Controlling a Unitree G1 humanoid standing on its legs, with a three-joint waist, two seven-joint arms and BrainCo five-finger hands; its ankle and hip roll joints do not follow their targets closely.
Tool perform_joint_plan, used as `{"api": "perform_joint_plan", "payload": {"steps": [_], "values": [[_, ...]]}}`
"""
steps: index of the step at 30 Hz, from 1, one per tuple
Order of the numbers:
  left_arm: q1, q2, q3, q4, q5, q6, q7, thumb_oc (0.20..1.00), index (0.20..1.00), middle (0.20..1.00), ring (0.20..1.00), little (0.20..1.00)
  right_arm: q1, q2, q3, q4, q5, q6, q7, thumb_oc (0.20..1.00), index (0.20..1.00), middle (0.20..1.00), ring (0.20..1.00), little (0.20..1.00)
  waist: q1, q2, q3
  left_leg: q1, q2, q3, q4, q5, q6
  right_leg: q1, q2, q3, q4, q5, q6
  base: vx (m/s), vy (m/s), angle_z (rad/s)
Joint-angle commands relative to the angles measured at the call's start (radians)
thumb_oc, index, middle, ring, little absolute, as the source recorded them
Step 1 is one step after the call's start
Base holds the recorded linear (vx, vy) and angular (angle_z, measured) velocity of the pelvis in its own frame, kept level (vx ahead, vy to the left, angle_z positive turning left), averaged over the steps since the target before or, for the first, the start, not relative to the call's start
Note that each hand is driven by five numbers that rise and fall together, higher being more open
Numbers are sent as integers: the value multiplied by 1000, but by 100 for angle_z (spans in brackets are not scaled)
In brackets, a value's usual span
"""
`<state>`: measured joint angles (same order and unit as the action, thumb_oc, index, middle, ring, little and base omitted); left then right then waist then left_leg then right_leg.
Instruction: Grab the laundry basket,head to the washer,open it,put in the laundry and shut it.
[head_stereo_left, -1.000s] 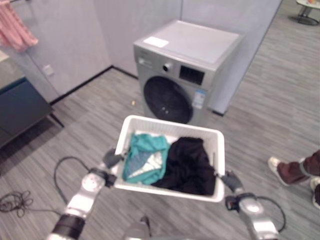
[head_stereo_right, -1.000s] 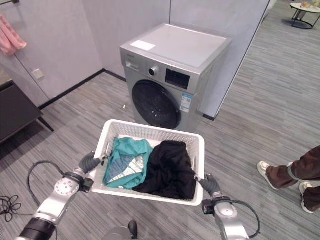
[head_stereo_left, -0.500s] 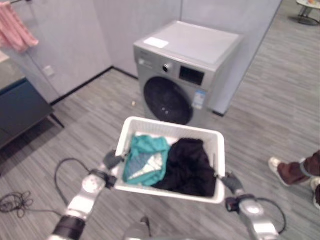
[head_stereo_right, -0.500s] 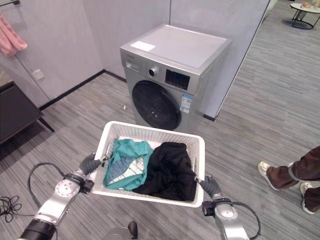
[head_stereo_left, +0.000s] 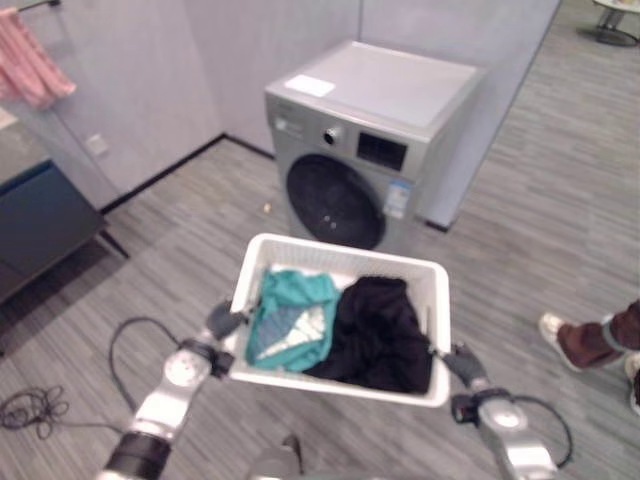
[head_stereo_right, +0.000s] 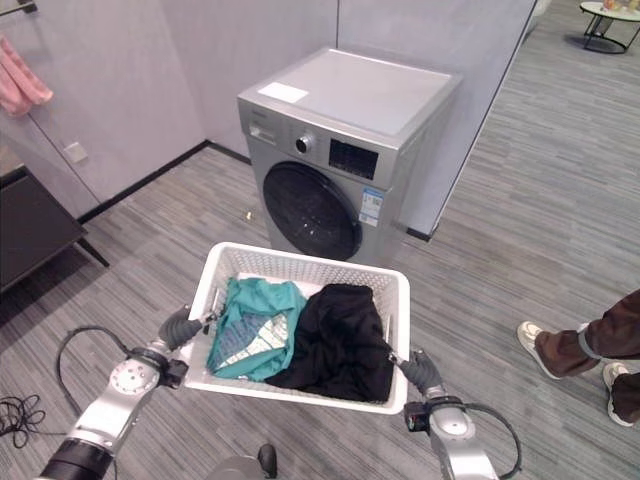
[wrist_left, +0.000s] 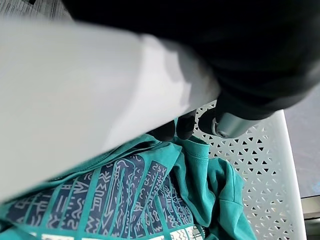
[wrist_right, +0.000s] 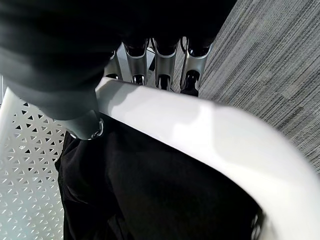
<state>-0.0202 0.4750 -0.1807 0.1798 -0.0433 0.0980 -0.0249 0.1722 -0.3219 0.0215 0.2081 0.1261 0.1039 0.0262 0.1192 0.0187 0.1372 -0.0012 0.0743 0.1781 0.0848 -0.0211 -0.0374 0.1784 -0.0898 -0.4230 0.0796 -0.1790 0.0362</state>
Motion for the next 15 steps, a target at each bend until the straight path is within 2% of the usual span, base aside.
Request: {"api": "perform_joint_plan", "payload": {"steps": [1,15], "values": [[-20,96,205,51,-38,-60,71,200,200,200,200,200,3,-74,-203,13,70,-96,-93,200,200,200,200,200,-11,-9,-71,-117,-30,6,18,55,37,48,-18,26,32,-61,42,0,0,0],[-17,97,210,70,-41,-66,70,200,200,200,200,200,13,-90,-218,82,48,-101,-97,200,200,200,200,200,-16,-8,-71,-111,-29,9,14,54,38,49,-19,25,32,-59,45,0,0,0]]}}
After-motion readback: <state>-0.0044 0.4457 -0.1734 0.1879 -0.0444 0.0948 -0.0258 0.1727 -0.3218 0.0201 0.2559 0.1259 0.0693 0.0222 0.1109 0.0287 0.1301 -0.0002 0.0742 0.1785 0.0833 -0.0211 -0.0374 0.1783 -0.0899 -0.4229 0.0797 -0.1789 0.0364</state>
